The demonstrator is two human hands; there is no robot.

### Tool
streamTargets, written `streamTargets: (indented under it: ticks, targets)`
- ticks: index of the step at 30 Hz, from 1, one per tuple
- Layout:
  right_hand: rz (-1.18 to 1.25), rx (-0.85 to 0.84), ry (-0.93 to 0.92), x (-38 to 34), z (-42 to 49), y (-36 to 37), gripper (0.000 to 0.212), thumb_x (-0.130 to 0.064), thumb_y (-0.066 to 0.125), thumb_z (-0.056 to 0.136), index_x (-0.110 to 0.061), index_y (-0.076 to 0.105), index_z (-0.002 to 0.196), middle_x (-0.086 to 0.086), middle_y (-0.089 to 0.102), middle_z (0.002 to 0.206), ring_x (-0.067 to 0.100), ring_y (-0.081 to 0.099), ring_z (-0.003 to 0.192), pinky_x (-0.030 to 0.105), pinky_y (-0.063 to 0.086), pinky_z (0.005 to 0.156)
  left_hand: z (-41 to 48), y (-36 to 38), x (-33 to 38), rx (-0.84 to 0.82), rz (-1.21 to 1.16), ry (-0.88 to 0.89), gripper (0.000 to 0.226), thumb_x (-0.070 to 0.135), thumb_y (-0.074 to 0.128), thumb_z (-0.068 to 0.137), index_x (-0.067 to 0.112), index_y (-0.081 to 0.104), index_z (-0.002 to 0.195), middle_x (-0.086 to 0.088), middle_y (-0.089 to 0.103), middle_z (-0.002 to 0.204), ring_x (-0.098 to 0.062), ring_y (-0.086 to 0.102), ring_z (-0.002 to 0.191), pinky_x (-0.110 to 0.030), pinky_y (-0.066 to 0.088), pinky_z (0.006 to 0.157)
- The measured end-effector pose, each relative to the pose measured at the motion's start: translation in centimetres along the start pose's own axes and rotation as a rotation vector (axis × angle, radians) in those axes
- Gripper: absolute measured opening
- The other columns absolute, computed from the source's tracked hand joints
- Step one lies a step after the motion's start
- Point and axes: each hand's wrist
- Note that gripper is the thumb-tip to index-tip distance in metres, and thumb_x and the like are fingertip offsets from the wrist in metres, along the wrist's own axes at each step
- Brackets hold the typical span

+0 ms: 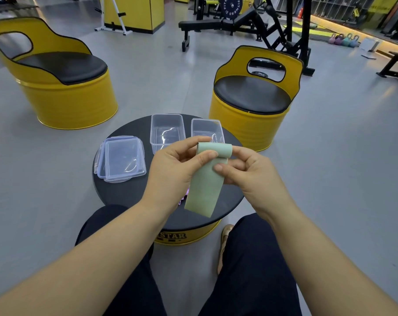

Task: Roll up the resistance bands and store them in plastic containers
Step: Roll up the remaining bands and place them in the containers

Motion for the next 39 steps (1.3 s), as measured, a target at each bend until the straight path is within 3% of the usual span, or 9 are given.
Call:
streamTargets:
  ticks: [4,9,11,14,18,24,28,33,39]
  targets:
    - [-0.005,-0.055,0.026,-0.2,0.0,-0.1,0.028,-0.003,0.064,0.084,-0.021,0.062,0.106,0.01,0.075,0.086,0.023,0.072,0.086,0.033,0.058,0.079,0.0,-0.2,-0.1,0.035,0.004,-0.012,0.021,0.029,0.073,0.067,0.029,0.073,0.087,-0.012,0.072,0.082,-0.022,0.067,0.076,-0.04,0.057,0.073]
    - [-0.06,-0.052,0.025,-0.8,0.5,-0.6,0.032,-0.028,0.067,0.076,-0.018,0.064,0.106,0.007,0.073,0.098,0.019,0.07,0.092,0.037,0.057,0.082,0.1,-0.7,-0.1,-0.021,0.021,0.007,0.021,0.024,0.072,0.067,0.029,0.072,0.087,-0.008,0.073,0.078,-0.014,0.07,0.075,-0.023,0.056,0.072]
    - [-0.042,-0.013,-0.004,-1.3,0.8,-0.7,0.037,-0.031,0.065,0.07,-0.016,0.063,0.103,0.002,0.073,0.091,0.016,0.071,0.085,0.031,0.058,0.075,0.3,-0.9,0.0,-0.04,0.026,0.015,0.021,0.017,0.073,0.069,0.026,0.071,0.088,-0.008,0.073,0.079,-0.014,0.07,0.077,-0.021,0.055,0.072]
    - [-0.067,-0.007,-0.049,-1.7,1.1,-1.0,0.021,-0.02,0.065,0.077,-0.011,0.064,0.097,0.002,0.072,0.083,0.013,0.07,0.076,0.024,0.057,0.066,0.6,-1.0,0.2,-0.055,0.047,0.031,0.025,0.005,0.073,0.073,0.025,0.07,0.088,0.001,0.073,0.072,-0.008,0.068,0.073,-0.018,0.054,0.069]
    - [-0.098,-0.011,-0.094,-1.9,1.4,-1.2,0.014,-0.008,0.065,0.08,-0.013,0.065,0.093,0.008,0.07,0.088,0.012,0.069,0.078,0.024,0.057,0.069,0.9,-1.2,0.4,-0.089,0.045,0.023,0.031,-0.001,0.073,0.074,0.024,0.068,0.091,0.005,0.072,0.073,-0.007,0.069,0.073,-0.016,0.052,0.067]
    - [-0.082,0.01,-0.135,-1.7,1.2,-1.2,0.022,-0.017,0.07,0.068,-0.017,0.066,0.09,0.005,0.069,0.086,0.011,0.068,0.08,0.021,0.054,0.069,1.0,-1.4,0.3,-0.176,0.108,-0.078,0.037,0.034,0.073,0.063,0.023,0.065,0.097,-0.004,0.074,0.089,-0.019,0.07,0.087,-0.04,0.055,0.085]
    - [-0.071,0.049,-0.155,-1.4,1.1,-1.0,0.022,0.001,0.071,0.074,-0.016,0.066,0.088,-0.001,0.069,0.085,0.01,0.067,0.081,0.022,0.056,0.073,0.9,-1.3,0.1,-0.169,0.072,-0.084,0.034,0.031,0.071,0.068,0.019,0.066,0.1,-0.002,0.075,0.091,-0.018,0.071,0.088,-0.036,0.054,0.084]
    - [-0.112,0.062,-0.162,-1.1,1.1,-1.0,0.026,0.003,0.073,0.072,-0.02,0.067,0.084,-0.008,0.07,0.084,0.01,0.066,0.085,0.027,0.056,0.081,1.3,-1.7,0.1,-0.202,0.069,-0.092,0.028,0.008,0.071,0.076,0.02,0.067,0.102,-0.005,0.074,0.092,-0.017,0.071,0.088,-0.026,0.055,0.081]
    - [-0.085,0.041,-0.196,-1.0,1.0,-0.9,0.029,0.009,0.071,0.071,-0.016,0.066,0.082,-0.008,0.071,0.083,0.007,0.066,0.085,0.023,0.055,0.079,1.2,-1.6,0.3,-0.196,0.037,-0.107,0.034,0.031,0.069,0.068,0.019,0.068,0.099,-0.003,0.074,0.09,-0.019,0.071,0.086,-0.029,0.056,0.075]
Point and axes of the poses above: each hand's wrist, its own z-axis towards the middle knuckle, its own y-axis out of the palm, x = y × z
